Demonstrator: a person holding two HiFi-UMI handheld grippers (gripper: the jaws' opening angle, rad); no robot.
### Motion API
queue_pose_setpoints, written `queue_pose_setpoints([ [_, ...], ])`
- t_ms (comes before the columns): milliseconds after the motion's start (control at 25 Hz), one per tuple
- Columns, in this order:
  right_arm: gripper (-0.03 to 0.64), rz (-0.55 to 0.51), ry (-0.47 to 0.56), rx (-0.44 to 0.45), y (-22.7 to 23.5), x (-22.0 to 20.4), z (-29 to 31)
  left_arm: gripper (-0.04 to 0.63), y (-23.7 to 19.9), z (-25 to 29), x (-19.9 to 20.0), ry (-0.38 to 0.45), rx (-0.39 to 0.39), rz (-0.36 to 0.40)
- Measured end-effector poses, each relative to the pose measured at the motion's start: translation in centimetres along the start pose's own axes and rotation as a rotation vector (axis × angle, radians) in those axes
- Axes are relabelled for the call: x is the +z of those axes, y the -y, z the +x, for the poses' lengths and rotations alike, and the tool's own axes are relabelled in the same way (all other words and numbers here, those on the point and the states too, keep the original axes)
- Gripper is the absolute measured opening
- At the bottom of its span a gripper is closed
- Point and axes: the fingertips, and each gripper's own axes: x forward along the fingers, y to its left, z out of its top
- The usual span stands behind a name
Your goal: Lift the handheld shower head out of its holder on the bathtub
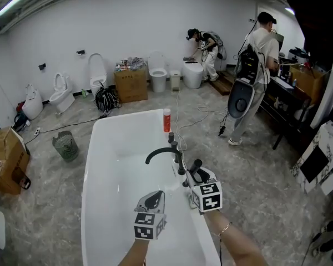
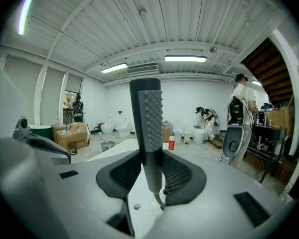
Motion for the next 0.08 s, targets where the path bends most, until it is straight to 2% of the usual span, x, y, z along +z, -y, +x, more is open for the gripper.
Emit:
queue_pose_setpoints([
  [80, 0.135, -0.003, 0.006, -0.002, -0.05, 0.27, 0.27, 0.020, -0.25, 0.20, 0.24, 0.011, -0.002, 0.004],
])
